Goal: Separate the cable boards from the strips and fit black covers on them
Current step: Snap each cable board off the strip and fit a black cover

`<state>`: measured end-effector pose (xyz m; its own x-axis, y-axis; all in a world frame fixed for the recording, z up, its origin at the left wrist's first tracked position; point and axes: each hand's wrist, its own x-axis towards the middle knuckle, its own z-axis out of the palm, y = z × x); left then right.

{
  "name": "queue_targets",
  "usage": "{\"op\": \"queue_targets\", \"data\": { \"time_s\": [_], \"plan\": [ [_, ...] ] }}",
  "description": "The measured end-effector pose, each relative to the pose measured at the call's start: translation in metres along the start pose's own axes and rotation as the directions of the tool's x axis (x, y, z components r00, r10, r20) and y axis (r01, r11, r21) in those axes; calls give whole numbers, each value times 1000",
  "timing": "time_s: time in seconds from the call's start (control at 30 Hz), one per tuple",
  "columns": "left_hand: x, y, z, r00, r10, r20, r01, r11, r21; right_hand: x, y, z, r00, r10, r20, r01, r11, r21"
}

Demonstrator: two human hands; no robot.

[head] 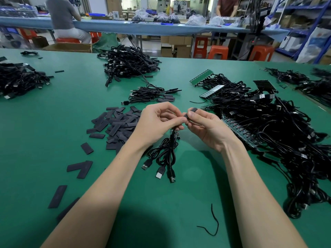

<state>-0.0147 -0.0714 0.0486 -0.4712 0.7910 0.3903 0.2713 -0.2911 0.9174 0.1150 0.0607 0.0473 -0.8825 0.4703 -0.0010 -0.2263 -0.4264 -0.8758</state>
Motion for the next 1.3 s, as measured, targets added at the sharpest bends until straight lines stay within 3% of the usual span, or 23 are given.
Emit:
{"op": "queue_targets", "data": {
  "time_s": [0.37,1.3],
  "plan": [
    [-3,-1,-3,998,-55,9,55,998,18,-1,-3,-8,999,-28,-29,28,999,24],
    [-5,-3,-4,999,-43,-19,43,999,22,-1,4,0,999,34,-9,-34,999,19]
  ]
}}
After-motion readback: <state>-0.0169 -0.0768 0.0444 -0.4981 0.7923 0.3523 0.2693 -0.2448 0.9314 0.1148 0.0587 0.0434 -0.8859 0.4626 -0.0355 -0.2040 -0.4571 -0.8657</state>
